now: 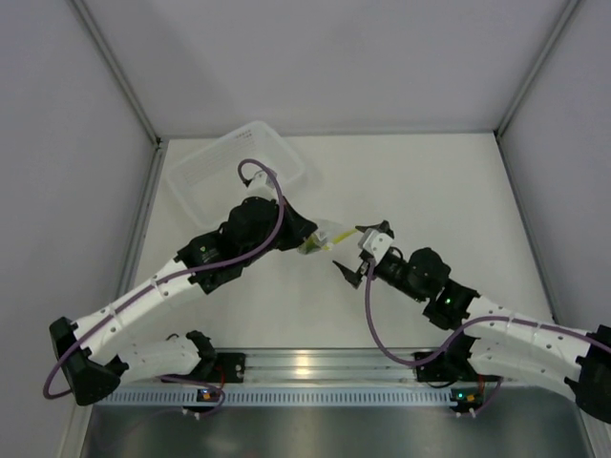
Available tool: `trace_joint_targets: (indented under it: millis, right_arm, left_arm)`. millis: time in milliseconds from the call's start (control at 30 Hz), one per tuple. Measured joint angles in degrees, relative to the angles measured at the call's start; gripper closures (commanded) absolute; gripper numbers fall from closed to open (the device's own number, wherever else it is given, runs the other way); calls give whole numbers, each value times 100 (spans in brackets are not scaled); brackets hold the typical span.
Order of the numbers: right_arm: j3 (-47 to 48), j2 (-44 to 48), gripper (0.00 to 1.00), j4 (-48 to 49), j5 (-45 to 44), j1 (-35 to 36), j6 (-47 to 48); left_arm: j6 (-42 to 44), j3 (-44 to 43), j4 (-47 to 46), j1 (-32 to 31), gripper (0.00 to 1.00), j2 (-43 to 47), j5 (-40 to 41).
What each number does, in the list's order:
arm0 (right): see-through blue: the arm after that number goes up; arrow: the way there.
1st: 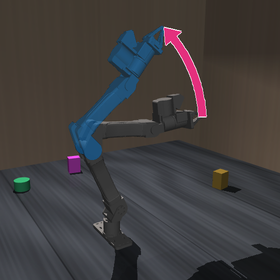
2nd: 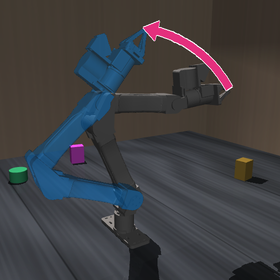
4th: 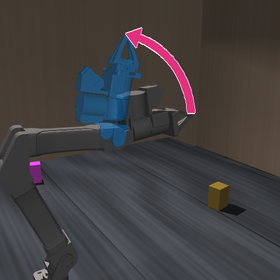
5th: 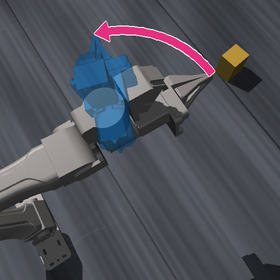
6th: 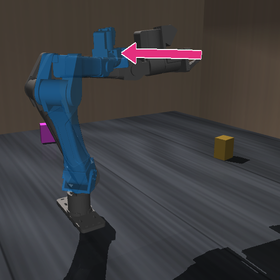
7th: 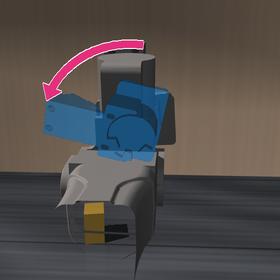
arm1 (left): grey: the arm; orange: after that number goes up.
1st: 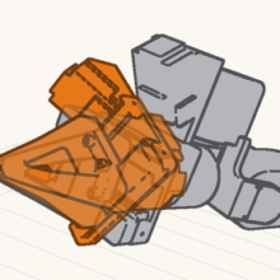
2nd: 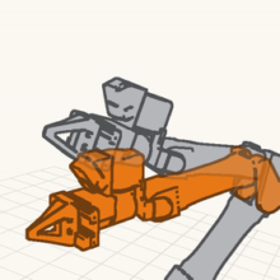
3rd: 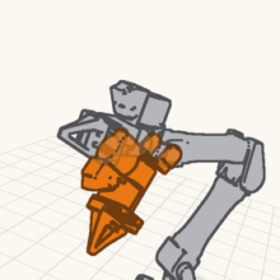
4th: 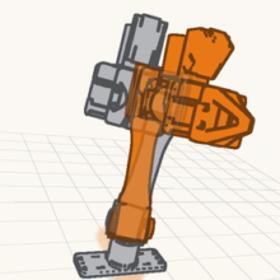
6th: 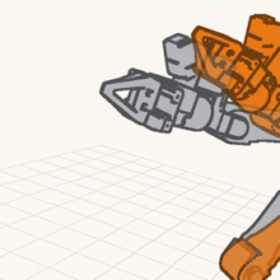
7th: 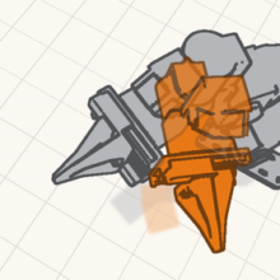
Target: Open the zip-top bag and remove the fake food
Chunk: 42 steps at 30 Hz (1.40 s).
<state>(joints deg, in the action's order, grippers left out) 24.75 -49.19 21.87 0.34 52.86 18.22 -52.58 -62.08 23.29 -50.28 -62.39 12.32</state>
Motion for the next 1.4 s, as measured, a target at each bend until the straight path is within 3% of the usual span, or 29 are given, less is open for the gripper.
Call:
trace_joint_targets:
  millis: [267,467,500,667,733,767,867,933,967,1033,1067,1167,1300,1400]
  right_arm:
    - [0,85,5,479,-332,2,247]
    - [133,-173,44,616,-315,2,334]
    - [201,-254,58,608,-295,2,337]
    - [426,-498,77,603,-74,2,278]
    - [439,-518,95,601,11,2,249]
    - [450,-520,100,592,66,2,210]
    - [514,-520,100,509,221,2,129]
    - [625,-520,100,356,317,2,52]
    - [741,-529,100,177,396,4,-28]
    - [940,-555,100,-79,509,4,-175]
    - [1073,-590,100,-240,599,4,-275]
    - [1373,-710,100,-638,813,4,-555]
    - [1497,-732,100,-1130,1078,7,-929]
    - [1591,-734,100,-1641,1408,4,-1300]
  left_arm:
    - [13,-85,37,0,100,2,-138]
    - [22,-160,63,0,100,0,-315]
    - [24,-181,63,0,100,0,-354]
    - [50,-221,79,0,100,0,-426]
    - [76,-234,98,0,100,0,-422]
    - [109,-247,129,0,100,0,-413]
    - [254,-284,179,26,100,7,-319]
    - [398,-284,201,37,83,46,-199]
    - [518,-286,208,35,60,81,-166]
    - [822,-330,256,39,40,157,-11]
    - [988,-380,262,57,24,199,85]
    - [1447,-518,245,76,3,269,243]
    - [2188,-365,-22,83,2,457,422]
    - [3001,391,-774,92,2,966,118]
